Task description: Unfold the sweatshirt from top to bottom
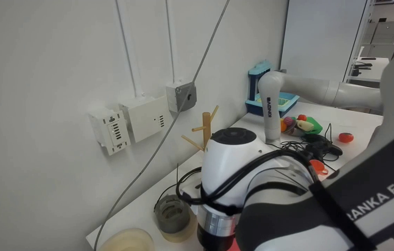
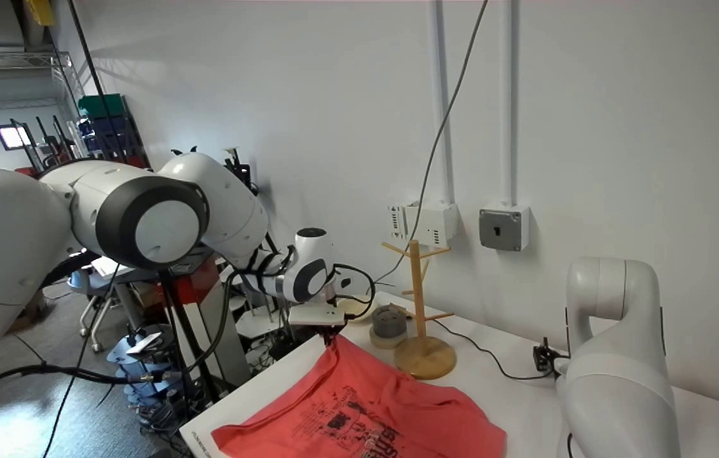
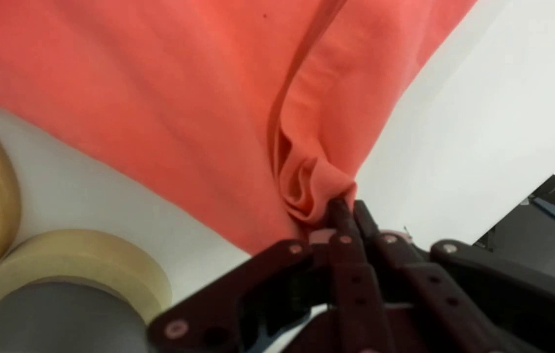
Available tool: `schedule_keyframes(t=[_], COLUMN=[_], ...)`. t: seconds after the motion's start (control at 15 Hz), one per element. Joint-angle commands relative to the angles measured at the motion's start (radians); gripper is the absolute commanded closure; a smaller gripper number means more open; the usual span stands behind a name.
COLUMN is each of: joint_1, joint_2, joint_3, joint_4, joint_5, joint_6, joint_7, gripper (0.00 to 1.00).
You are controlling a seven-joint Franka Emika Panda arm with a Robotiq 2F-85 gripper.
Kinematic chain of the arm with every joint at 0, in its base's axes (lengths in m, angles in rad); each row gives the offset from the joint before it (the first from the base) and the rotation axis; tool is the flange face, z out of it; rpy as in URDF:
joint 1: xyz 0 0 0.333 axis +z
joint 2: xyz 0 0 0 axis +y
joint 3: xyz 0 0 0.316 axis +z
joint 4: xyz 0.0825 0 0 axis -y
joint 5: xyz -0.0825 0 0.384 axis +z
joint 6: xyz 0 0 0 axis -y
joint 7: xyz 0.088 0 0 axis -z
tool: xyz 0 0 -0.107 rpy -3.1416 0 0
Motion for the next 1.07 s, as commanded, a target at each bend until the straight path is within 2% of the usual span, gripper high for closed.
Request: schedule_keyframes(t=[0.0,0.07,0.13,0.27,0.53,0.73,0.87,1.0], joint_1=[0.061,0.072,0.081,0.101,0.121,0.116,0.108,0.101], joint_2=[0.039,0.043,0.047,0.051,0.035,-0.014,-0.057,-0.111], joint_3=[-0.044,-0.050,-0.053,-0.063,-0.073,-0.071,-0.064,-0.056], joint_4=[0.060,0.066,0.072,0.079,0.072,0.019,-0.024,-0.081], joint_5=[0.022,0.026,0.026,0.026,0.024,0.018,0.017,0.017], joint_6=[0.048,0.055,0.050,0.051,0.057,0.073,0.092,0.111], joint_7=[0.119,0.152,0.173,0.219,0.271,0.273,0.266,0.260], gripper=[0.99,0.99,0.72,0.64,0.34,0.10,0.00,0.00])
